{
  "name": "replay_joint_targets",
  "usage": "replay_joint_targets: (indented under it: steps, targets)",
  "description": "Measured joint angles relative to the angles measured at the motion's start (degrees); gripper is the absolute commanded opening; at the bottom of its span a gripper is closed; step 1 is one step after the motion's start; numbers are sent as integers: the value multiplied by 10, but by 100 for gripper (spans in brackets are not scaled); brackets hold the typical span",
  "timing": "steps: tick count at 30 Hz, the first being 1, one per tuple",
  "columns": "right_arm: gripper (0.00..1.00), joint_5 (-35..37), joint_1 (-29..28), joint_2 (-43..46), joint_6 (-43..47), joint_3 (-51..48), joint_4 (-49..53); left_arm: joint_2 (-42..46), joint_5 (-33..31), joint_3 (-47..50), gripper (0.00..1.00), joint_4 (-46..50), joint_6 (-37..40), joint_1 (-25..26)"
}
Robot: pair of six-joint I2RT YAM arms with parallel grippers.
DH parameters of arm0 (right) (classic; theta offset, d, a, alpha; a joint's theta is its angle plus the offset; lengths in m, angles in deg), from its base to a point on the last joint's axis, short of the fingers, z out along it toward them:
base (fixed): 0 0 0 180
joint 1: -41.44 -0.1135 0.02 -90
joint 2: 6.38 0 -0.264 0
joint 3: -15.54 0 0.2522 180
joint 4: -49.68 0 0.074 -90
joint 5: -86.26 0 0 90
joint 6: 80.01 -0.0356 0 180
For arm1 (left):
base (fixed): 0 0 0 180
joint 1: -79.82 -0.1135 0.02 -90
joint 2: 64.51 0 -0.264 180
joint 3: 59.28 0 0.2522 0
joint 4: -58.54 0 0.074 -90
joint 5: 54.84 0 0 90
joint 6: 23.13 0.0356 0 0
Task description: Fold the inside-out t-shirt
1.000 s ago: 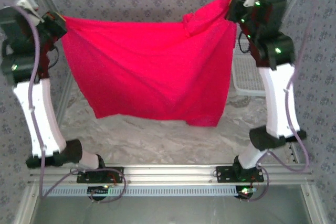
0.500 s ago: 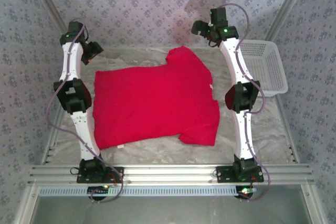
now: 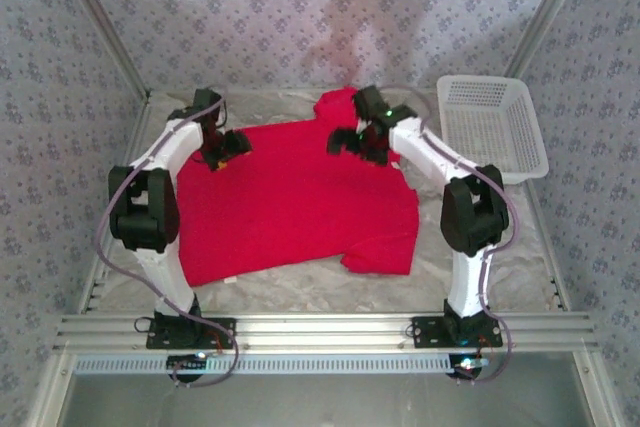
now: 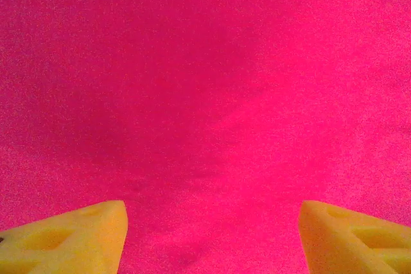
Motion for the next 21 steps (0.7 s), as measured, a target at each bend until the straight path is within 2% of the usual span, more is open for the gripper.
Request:
replay_joint_targets:
  steps: [5, 8, 10, 14, 17, 20, 21]
  targets:
    - [97, -23, -21, 9, -55, -147, -14, -35, 13, 69, 69, -35, 0, -42]
    - [90, -29, -6, -10, -75, -155, -15, -25, 28, 86, 69, -56, 0, -58]
    - [90, -19, 6, -33, -74, -120, -2, -14, 29, 109, 68, -77, 0, -58]
    - [90, 13, 33, -148, -53, 58, 12, 35, 44, 185, 68, -128, -13, -52]
    - [90, 25, 53, -270, -26, 265, 48, 90, 59, 271, 65, -186, -50, -25]
    - [89, 29, 66, -402, -2, 504, 93, 153, 66, 365, 62, -263, -122, 56]
    - [88, 24, 71, -446, 3, 585, 102, 169, 66, 388, 58, -293, -155, 105]
